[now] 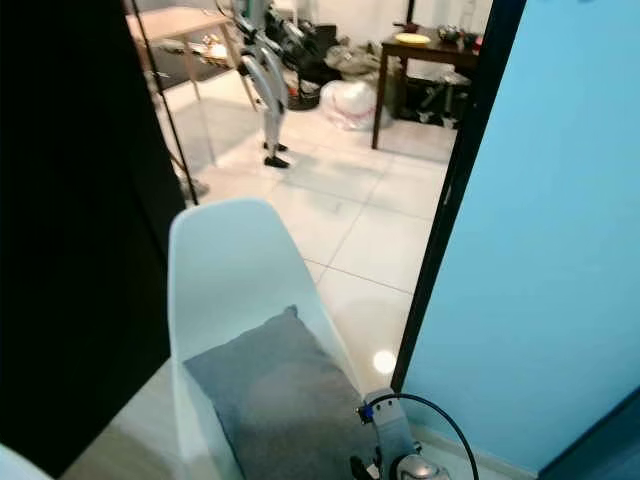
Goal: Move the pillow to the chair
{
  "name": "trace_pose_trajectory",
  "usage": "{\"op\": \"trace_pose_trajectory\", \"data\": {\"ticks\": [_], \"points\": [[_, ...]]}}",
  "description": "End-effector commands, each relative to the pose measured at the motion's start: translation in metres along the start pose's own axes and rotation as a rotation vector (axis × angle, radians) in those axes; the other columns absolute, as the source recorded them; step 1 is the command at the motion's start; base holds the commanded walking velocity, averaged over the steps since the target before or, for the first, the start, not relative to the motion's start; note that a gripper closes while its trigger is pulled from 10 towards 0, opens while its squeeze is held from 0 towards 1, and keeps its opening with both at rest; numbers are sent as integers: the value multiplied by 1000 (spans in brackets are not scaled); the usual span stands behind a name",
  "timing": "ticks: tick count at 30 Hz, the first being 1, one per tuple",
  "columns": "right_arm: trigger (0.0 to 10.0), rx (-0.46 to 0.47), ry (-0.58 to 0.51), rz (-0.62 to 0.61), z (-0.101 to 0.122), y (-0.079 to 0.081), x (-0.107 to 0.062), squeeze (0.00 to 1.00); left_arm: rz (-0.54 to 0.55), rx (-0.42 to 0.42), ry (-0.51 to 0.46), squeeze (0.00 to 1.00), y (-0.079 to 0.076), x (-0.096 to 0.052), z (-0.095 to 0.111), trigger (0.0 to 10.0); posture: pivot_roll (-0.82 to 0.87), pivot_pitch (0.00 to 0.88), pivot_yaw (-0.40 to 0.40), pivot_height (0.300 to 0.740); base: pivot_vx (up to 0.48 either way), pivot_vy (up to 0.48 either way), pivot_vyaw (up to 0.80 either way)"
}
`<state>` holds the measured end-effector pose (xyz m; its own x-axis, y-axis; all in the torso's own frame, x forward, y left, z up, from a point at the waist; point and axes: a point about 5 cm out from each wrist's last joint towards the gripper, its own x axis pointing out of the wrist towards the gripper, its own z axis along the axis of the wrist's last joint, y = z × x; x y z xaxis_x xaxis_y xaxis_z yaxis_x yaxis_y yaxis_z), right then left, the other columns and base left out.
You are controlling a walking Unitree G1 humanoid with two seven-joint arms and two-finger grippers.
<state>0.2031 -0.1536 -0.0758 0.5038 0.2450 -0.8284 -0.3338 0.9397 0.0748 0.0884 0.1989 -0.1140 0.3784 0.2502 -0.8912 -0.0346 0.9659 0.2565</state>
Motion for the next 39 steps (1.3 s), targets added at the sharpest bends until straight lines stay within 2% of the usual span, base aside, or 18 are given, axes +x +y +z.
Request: {"op": "trace_pose_trajectory", "data": {"ticks": [1, 12, 39], "points": [[10000, -23, 13, 0, -1, -1, 0, 0, -12, 23, 0, 0, -1, 0, 1, 10000, 64, 27, -89, 713, -334, 0, 0], [10000, -87, 43, 3, -6, -1, -1, 0, -26, 45, 8, 0, -2, 0, 1, 10000, 64, 13, -98, 713, -394, 0, 0], [10000, -129, 82, -13, -17, 0, -2, 0, -39, 37, 24, 0, -5, -1, -3, 10000, 61, 28, -91, 713, -449, 0, 0]]}}
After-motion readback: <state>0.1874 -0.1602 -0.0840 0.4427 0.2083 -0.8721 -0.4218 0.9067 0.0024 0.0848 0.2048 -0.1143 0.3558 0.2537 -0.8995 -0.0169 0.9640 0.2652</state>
